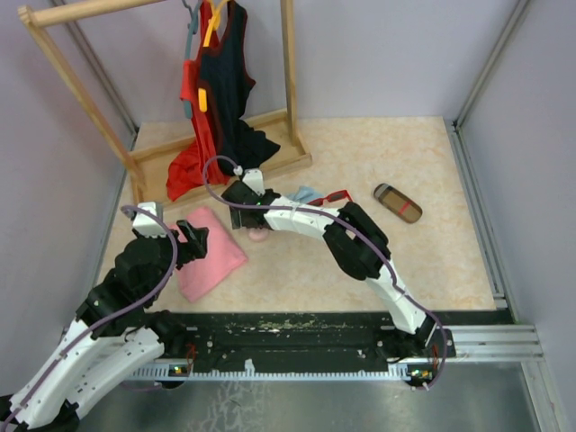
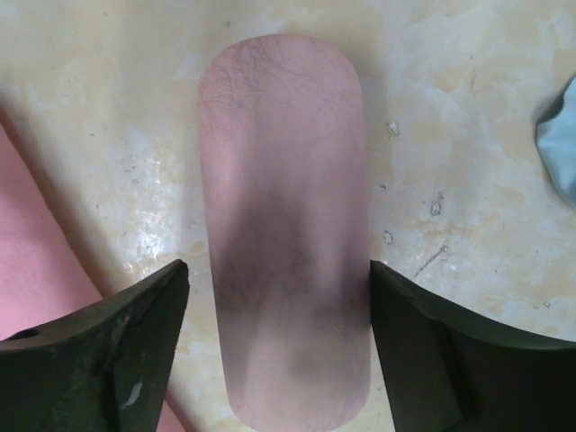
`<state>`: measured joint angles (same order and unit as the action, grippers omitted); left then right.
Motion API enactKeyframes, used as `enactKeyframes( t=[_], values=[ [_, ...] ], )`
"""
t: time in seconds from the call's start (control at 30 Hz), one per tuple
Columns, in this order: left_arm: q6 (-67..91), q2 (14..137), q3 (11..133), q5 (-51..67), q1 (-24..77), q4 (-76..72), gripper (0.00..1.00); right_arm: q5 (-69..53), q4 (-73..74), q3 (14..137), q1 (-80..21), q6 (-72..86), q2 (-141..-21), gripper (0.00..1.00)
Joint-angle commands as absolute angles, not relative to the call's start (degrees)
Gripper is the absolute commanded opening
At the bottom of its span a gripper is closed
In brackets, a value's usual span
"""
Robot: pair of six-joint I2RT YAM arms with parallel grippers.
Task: Organize the sunglasses
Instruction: Move the sunglasses case at the center of the board, then pick up the sunglasses case from the center of the board.
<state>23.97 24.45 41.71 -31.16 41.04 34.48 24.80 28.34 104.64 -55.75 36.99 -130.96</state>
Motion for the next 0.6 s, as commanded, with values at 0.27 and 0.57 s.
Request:
enactKeyframes(
  t=[0.27, 0.57],
  values=[
    [23.59, 27.22, 42.11, -32.70, 40.95, 33.76, 0.83, 17.95, 8.97, 83.69, -54.45, 29.54, -109.25, 0.94],
    [21.87, 36.43, 41.52, -26.55, 40.96, 30.56, 0.83, 12.95, 11.03, 58.08, -41.48, 26.38, -80.43, 0.86]
  ],
)
